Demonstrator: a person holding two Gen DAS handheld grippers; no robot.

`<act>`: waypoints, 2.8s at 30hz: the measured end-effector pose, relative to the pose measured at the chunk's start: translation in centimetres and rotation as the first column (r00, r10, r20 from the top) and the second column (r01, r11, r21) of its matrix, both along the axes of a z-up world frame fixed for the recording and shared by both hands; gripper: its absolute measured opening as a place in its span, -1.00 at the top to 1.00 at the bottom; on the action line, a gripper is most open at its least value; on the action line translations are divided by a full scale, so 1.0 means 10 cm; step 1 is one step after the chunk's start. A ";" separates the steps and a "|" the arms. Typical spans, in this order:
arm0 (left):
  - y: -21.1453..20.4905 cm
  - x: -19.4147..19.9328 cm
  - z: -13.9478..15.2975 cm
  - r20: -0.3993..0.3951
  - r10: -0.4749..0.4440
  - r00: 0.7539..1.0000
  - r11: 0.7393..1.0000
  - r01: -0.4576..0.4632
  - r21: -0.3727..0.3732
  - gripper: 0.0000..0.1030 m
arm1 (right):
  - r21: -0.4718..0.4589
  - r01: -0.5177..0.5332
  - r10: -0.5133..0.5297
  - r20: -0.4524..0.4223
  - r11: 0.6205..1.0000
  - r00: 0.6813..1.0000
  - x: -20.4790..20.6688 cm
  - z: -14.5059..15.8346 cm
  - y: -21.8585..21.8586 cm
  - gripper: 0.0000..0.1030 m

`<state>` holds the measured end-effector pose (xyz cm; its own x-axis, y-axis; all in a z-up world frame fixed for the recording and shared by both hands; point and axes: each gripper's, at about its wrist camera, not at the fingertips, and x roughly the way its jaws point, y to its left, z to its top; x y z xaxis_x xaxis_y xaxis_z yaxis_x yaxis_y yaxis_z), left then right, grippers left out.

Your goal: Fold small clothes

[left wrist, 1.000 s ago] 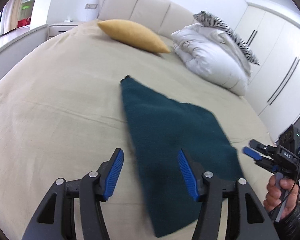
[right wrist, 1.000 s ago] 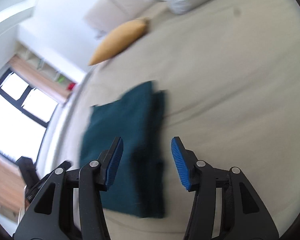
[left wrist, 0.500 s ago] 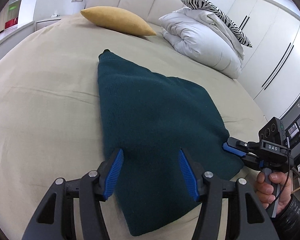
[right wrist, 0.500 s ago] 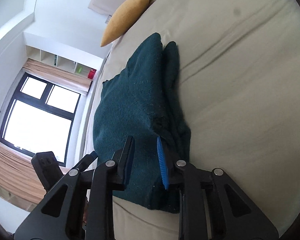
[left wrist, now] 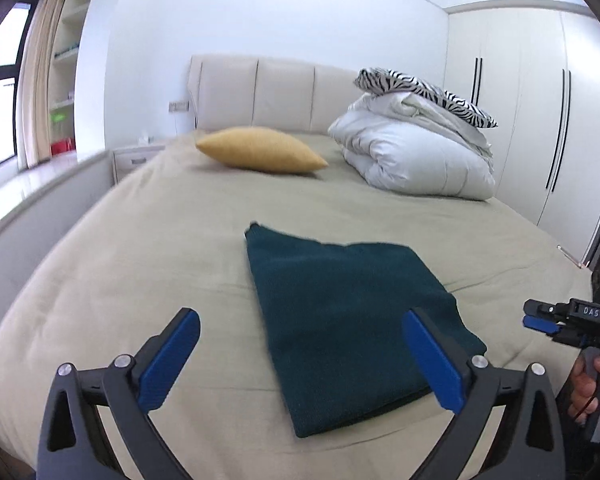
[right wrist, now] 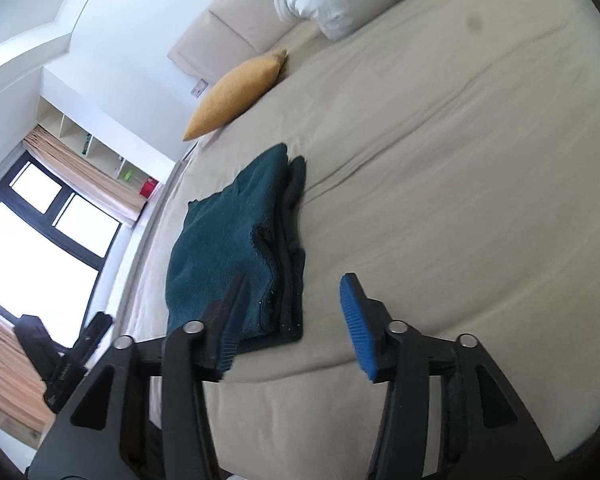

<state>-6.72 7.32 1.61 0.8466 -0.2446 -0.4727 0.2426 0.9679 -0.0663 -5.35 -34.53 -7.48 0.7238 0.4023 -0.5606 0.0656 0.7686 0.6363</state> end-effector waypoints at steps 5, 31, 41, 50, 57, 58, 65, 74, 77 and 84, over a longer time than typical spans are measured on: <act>-0.18 -0.34 0.36 0.154 0.042 0.987 0.990 -0.062 0.129 -1.00 | -0.192 0.082 -0.060 0.122 0.978 0.991 -0.35 0.55 -0.04 -0.19; -0.04 -0.12 0.01 -0.258 0.192 0.947 0.981 -0.178 0.075 -1.00 | -0.547 0.092 0.060 0.253 0.832 0.966 -0.69 1.52 0.94 -1.00; -0.04 0.02 -0.24 -0.290 0.203 0.935 0.978 -0.181 0.102 -1.00 | -0.684 0.070 0.037 0.142 0.727 0.989 -0.19 0.96 1.30 -1.00; 0.06 0.16 -0.44 -0.299 0.246 0.922 0.968 -0.217 0.127 -1.00 | -0.667 0.009 0.027 0.043 0.745 0.999 0.20 0.39 1.43 -1.00; 0.12 0.16 -0.46 -0.302 0.257 0.918 0.965 -0.230 0.122 -1.00 | -0.677 0.005 0.011 0.019 0.736 1.000 0.21 0.28 1.46 -1.00; 0.12 0.16 -0.46 -0.301 0.256 0.918 0.966 -0.230 0.120 -1.00 | -0.677 0.008 0.007 0.020 0.736 1.000 0.20 0.28 1.46 -1.00; 0.13 0.16 -0.47 -0.305 0.252 0.918 0.967 -0.224 0.123 -1.00 | -0.676 0.007 0.006 0.018 0.737 1.000 0.19 0.30 1.46 -1.00; 0.12 0.16 -0.48 -0.308 0.257 0.916 0.965 -0.229 0.124 -1.00 | -0.673 0.002 0.011 0.015 0.739 1.000 0.15 0.35 1.50 -1.00; 0.12 0.17 -0.49 -0.308 0.259 0.915 0.965 -0.231 0.125 -1.00 | -0.674 -0.002 0.012 0.011 0.739 1.000 0.16 0.34 1.51 -1.00; 0.11 0.16 -0.49 -0.307 0.259 0.916 0.965 -0.231 0.127 -1.00 | -0.672 -0.004 0.014 0.009 0.740 1.000 0.15 0.33 1.54 -1.00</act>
<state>-5.15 8.47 -3.28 0.6760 0.0047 -0.7369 -0.0229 0.9996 -0.0146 -3.83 -19.15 -4.17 0.7311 -0.0692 -0.6788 0.0524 0.9976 -0.0453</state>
